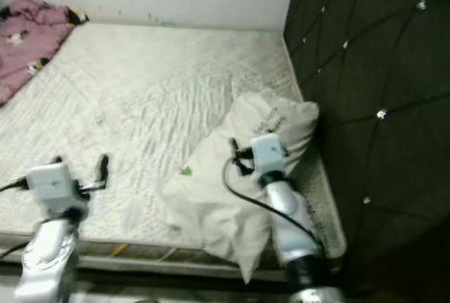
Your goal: Clean up the room
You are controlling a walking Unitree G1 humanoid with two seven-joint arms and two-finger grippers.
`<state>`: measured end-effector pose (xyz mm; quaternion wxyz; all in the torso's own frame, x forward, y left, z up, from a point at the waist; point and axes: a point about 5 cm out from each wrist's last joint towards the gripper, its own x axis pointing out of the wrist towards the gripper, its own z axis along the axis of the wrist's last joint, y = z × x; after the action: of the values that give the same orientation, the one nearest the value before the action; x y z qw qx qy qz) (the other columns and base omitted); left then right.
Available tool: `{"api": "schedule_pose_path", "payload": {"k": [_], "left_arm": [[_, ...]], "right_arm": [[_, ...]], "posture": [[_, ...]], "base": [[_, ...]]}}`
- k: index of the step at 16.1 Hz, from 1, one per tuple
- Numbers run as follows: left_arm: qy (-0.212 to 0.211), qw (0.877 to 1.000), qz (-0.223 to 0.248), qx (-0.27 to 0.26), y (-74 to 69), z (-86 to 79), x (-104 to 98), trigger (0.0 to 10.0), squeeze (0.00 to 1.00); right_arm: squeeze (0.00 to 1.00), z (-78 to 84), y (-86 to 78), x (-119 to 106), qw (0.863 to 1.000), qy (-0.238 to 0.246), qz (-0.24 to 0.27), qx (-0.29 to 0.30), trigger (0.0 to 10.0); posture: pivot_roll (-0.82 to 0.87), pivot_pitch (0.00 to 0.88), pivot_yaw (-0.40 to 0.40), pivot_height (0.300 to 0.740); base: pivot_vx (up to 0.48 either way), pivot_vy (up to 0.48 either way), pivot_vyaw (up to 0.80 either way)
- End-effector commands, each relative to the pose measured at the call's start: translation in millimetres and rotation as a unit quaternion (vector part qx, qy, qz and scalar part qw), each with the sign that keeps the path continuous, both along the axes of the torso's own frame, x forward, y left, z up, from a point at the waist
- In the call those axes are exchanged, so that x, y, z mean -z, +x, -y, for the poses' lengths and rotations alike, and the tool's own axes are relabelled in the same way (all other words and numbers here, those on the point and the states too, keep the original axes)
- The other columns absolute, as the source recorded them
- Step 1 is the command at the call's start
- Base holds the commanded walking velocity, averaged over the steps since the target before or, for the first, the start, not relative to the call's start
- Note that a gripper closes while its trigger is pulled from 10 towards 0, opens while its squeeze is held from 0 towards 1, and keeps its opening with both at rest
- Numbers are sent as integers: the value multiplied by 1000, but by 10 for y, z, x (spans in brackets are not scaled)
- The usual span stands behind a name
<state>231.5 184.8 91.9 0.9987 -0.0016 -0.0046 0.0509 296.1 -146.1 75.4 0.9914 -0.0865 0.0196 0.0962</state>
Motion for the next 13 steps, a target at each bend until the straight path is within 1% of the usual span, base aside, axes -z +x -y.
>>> {"api": "schedule_pose_path", "payload": {"k": [1, 4, 7, 8, 10, 12, 13], "left_arm": [[4, 1000, -4, -3, -24, -21, 7, 10000, 0], [5, 1000, -5, -6, -28, -27, 8, 10000, 0], [3, 1000, -8, -9, -43, -35, 24, 10000, 0], [3, 1000, -11, -10, -54, -37, 39, 10000, 0], [3, 1000, -15, -13, -70, -55, 68, 10000, 0], [13, 998, -21, -54, -132, -189, 85, 10000, 0], [14, 998, -19, -57, -159, -216, 80, 10000, 0]], "right_arm": [[0, 17, 18, -15, 1000, 1, 2, 3, 10000], [0, 5, 21, -12, 1000, 1, 1, 1, 10000], [0, -29, 18, -10, 1000, 11, -3, -7, 10000], [0, -64, 8, -33, 1000, 9, 4, -20, 10000], [0, -77, -5, -58, 1000, 9, 10, -19, 10000], [0, -6, -28, -88, 1000, 11, 16, 3, 10000], [0, 30, -38, -94, 1000, 12, 17, 12, 10000]], "posture": [[50, 0, 11, 740], [53, 0, 8, 740], [54, 0, 5, 740], [53, 0, 5, 740], [52, 0, 3, 740], [51, 0, 4, 740], [51, 0, 4, 740]], "base": [[0, 0, 0], [0, 0, 0], [0, 0, 0], [0, 0, 0], [0, 0, 0], [0, 0, 0], [0, 0, 0]]}}
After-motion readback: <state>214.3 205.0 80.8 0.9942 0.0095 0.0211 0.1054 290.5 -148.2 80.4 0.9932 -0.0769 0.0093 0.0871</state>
